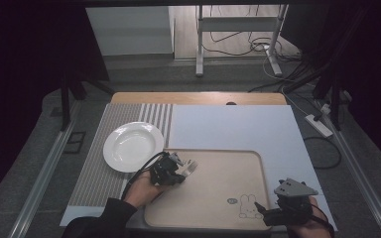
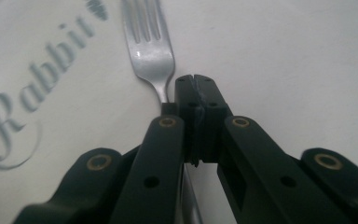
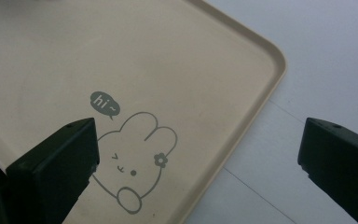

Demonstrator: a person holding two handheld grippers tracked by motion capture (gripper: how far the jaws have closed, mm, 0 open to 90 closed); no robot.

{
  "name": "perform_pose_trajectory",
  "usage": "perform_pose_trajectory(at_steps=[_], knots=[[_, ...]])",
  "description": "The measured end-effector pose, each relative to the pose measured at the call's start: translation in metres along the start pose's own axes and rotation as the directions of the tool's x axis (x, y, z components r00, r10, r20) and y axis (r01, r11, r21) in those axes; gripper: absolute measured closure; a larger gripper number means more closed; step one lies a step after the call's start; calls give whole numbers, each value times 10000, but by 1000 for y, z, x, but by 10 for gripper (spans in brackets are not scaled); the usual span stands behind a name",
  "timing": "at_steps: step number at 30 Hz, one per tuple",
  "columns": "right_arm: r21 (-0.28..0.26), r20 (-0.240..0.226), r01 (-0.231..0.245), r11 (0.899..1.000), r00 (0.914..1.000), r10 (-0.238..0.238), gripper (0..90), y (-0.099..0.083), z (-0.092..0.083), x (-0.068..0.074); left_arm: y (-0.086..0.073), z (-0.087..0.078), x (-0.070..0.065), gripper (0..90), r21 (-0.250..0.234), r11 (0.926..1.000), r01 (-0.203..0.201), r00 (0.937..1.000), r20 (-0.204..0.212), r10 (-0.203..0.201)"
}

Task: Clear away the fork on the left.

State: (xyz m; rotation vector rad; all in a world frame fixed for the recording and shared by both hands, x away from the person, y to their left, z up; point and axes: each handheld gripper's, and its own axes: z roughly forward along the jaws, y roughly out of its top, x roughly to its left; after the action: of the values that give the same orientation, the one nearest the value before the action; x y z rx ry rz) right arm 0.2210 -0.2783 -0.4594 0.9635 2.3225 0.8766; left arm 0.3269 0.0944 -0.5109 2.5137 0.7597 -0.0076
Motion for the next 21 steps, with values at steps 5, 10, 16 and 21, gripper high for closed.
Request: perform_pose_trajectory(at_steps=[5, 10, 16, 21], knots=[[-7, -2, 10, 10000, 10000, -10, 0, 0, 0, 0, -6, -4, 11, 889, 5, 9990, 445, 9989, -160, -445], [-12, -19, 23, 10000, 10000, -23, 0, 0, 0, 0, -11, -7, 20, 889, -23, 9967, 813, 9961, -348, -813], [-16, -18, 37, 10000, 10000, -38, 0, 0, 0, 0, -16, -12, 27, 889, -82, 9929, 1188, 9915, -533, -1191], [-9, -9, 26, 10000, 10000, -26, 0, 0, 0, 0, -21, -17, 35, 889, -40, 9897, 1431, 9875, -656, -1430]])
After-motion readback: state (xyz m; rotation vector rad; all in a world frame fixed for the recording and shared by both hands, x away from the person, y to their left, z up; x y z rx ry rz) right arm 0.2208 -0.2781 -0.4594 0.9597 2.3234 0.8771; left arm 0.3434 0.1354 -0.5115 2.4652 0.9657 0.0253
